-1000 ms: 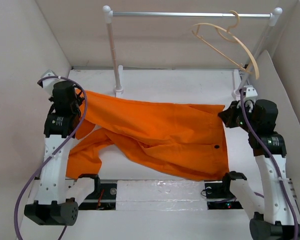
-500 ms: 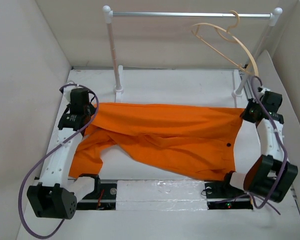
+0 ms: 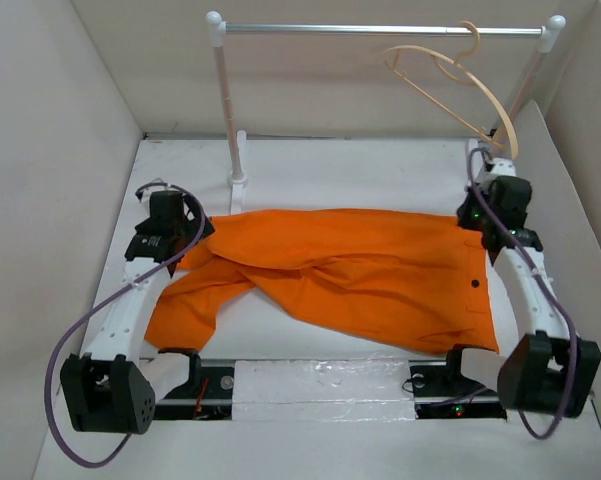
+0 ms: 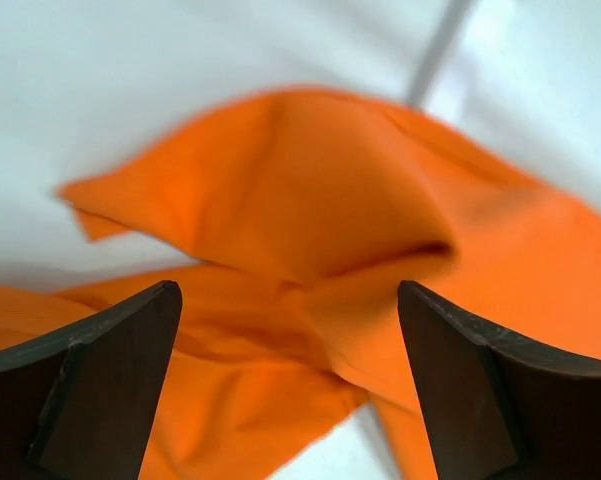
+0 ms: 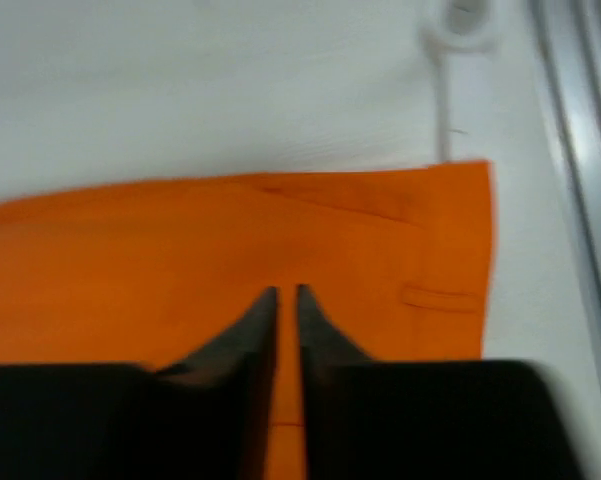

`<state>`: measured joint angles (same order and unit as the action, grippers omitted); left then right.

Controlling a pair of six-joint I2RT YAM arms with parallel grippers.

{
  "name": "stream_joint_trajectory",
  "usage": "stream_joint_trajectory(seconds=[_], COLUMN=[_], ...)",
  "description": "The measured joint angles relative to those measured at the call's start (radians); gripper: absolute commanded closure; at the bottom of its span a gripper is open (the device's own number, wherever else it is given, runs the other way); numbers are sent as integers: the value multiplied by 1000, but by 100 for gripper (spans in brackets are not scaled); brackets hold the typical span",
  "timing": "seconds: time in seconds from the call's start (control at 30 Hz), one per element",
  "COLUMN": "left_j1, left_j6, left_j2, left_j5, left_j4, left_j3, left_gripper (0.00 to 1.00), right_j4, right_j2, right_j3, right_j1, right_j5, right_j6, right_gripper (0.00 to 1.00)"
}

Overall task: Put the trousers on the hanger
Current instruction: Fold the trousers

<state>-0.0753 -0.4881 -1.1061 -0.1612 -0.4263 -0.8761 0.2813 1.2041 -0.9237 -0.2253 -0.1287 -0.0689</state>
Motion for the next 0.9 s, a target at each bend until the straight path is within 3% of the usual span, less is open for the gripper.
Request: stream_joint_trajectory(seconds=[0.13,0.2,0.27,0.3,0.37,0.4,0.63,0.67,0.7,0.73,0.77,0.9], left_j1=[48,90,142,175,227,247,258,258,258,258,258,258], left_j6=[-60,-98,-130,-141,-147,-148,-146,-147,-150,-161,-154,-157], left_j2=[32,-12,-87,-137,-236,-286,-490,-500,-512,-525,-533,-580], left_j5=[-133,-132,-120,-108,-79,-72,-21,-18,-18,-16,-17,-29], left_j4=[27,48,71,85,107,108,127,135,143,153,157,139], left_j3=[-1,-5,-21,-32,-55,-68,-89,-84,-81,-81,-81,-115], left_gripper=[12,13,15,19,20,20,23,28,61,85,100,100], right_j4=[-27,-29,-19,-12,3,7,37,41,48,55,60,86], right_j2=[-118,-151,-150,-147,-143,-140,-79,-77,-76,-76,-76,-80], right_j3=[55,68,68,67,67,66,31,31,31,31,31,31], right_j1=[252,446,588,649,740,770,803,804,805,806,808,807], right_j5=[-19,-21,-1,11,28,30,27,27,26,27,27,28], right_j6=[-14,-13,-7,-3,9,14,39,42,43,44,45,61], right_gripper=[100,100,87,71,59,54,49,49,49,48,48,46])
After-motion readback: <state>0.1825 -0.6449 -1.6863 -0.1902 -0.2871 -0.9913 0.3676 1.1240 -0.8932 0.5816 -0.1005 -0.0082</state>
